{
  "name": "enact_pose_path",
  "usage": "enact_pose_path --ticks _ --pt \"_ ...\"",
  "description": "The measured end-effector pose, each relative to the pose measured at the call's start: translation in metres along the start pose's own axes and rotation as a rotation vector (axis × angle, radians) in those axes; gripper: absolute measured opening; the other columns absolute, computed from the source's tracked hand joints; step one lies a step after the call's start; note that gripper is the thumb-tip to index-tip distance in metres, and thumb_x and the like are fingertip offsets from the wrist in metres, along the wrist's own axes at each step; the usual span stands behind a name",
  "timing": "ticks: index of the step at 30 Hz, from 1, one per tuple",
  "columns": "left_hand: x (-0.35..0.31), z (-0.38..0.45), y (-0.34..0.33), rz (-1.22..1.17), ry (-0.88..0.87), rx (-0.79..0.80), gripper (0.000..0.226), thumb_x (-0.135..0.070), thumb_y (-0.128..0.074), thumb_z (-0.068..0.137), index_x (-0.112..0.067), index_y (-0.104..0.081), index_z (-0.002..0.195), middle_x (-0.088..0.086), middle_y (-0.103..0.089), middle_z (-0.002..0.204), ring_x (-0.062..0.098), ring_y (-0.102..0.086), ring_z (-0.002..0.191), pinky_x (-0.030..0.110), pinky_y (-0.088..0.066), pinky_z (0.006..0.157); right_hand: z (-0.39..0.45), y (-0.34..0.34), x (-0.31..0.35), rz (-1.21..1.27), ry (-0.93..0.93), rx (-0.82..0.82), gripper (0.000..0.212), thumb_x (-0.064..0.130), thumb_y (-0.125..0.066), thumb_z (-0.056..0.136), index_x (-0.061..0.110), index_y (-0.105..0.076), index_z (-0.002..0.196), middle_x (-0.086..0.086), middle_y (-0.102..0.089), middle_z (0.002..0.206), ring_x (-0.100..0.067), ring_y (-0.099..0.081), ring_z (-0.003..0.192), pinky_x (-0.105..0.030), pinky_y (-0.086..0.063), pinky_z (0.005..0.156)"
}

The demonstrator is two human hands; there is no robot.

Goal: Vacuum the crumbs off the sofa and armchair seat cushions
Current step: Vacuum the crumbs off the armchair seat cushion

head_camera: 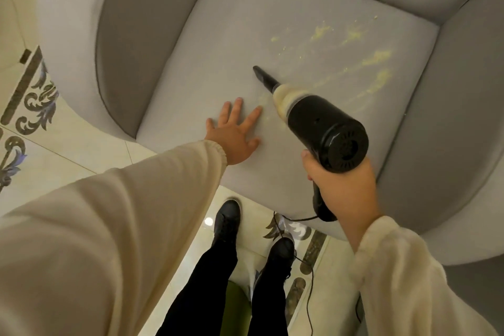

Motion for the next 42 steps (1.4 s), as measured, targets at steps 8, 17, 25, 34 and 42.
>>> enact_pose_path --ticks 8,17,25,34,42 --pt "-0.005 0.032 0.034 0.027 -0.005 0.000 0.072 -0.068 -0.028 0.102 -0.054 0.015 0.158 -0.003 0.025 0.171 0.029 0.018 0.158 0.070 -0.011 0.121 0.041 -0.005 0.030 0.094 -0.018 -0.092 0.018 0.032 -0.083 0.085 0.021 -0.075 0.096 0.001 -0.075 0.077 -0.011 -0.069 0.067 -0.007 -0.049 0.053" --pt "-0.005 0.064 0.052 0.034 0.040 0.067 0.067 -0.065 -0.023 0.104 -0.055 0.018 0.157 -0.006 0.031 0.169 0.030 0.024 0.157 0.073 -0.006 0.119 0.068 0.013 0.048 0.217 -0.029 -0.230 0.018 0.025 -0.083 0.087 0.032 -0.066 0.083 -0.003 -0.074 0.077 -0.027 -0.074 0.078 -0.025 -0.055 0.066" --pt "-0.004 0.068 0.048 0.016 0.034 0.080 0.068 -0.071 -0.018 0.102 -0.056 0.021 0.155 -0.006 0.032 0.168 0.031 0.026 0.156 0.073 -0.003 0.120 0.069 -0.010 0.052 0.163 -0.012 -0.104 0.014 0.026 -0.085 0.084 0.028 -0.071 0.089 -0.002 -0.075 0.075 -0.016 -0.071 0.069 -0.010 -0.053 0.056" --pt "-0.003 0.067 0.045 0.020 0.038 0.048 0.072 -0.078 -0.017 0.097 -0.057 0.021 0.154 -0.006 0.030 0.169 0.031 0.026 0.156 0.074 -0.003 0.119 0.054 -0.015 0.054 0.234 -0.023 -0.184 0.014 0.023 -0.083 0.086 0.026 -0.071 0.092 -0.009 -0.075 0.077 -0.024 -0.071 0.071 -0.013 -0.053 0.055" --pt "-0.001 0.070 0.041 0.027 0.027 0.024 0.083 -0.087 -0.018 0.092 -0.051 0.019 0.156 -0.005 0.030 0.169 0.033 0.027 0.156 0.075 0.000 0.119 0.031 -0.034 0.032 0.142 0.002 -0.048 0.015 0.022 -0.085 0.083 0.014 -0.073 0.088 -0.002 -0.072 0.069 -0.019 -0.068 0.062 -0.018 -0.057 0.059"
Point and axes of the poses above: each hand's wrist, its own z-axis towards the middle knuckle, its own y-axis out of the back of the hand, x = y × z, the point moved 5 cm from there along z, towards the middle knuckle
